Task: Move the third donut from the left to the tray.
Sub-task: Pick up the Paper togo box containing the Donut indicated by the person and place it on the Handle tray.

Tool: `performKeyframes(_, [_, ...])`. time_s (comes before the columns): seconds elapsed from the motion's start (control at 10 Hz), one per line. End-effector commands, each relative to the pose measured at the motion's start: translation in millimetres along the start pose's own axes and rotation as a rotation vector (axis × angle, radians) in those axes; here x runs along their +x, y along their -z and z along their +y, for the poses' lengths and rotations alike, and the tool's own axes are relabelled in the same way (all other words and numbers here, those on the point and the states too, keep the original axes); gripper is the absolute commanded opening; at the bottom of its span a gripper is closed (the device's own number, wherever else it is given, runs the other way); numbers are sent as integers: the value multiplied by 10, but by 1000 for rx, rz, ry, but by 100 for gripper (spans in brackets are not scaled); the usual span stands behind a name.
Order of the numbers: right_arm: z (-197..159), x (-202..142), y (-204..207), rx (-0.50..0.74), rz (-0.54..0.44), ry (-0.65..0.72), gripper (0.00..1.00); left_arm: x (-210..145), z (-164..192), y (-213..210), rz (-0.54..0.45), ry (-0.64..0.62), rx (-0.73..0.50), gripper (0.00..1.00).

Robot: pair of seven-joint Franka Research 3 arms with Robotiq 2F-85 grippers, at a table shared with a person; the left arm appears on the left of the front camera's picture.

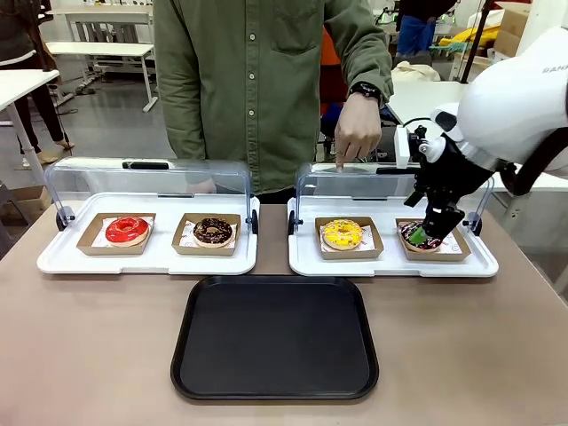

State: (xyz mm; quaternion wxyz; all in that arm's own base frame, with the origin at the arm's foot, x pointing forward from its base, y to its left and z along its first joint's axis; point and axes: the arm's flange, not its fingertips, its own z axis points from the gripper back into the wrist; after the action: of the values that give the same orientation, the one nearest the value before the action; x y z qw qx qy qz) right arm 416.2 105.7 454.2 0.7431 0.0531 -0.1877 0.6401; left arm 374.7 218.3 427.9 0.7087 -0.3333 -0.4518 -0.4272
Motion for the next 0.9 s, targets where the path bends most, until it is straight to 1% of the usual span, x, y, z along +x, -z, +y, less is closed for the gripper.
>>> performKeyframes(0.0, [24, -7, -97, 14, -1, 9, 100, 21, -6, -8, -8, 8, -5, 100])
performKeyframes(0.2, [2, -37, -49, 7, -7, 9, 100, 21, -6, -8, -8, 8, -5, 100])
performKeyframes(0.3, [-132, 170, 213, -20, 72, -18, 100, 21, -6, -8, -8, 8, -5, 100])
performKeyframes(0.4, [-199, 258, 395, -34, 84, -37, 100, 21, -6, -8, -8, 8, -5, 100])
performKeyframes(0.5, [-206, 277, 532, -87, 127, -32, 100, 21, -6, -8, -8, 8, -5, 100])
performKeyframes(0.8, [-93, 409, 869, -187, 165, -69, 100, 21, -6, -8, -8, 8, -5, 100])
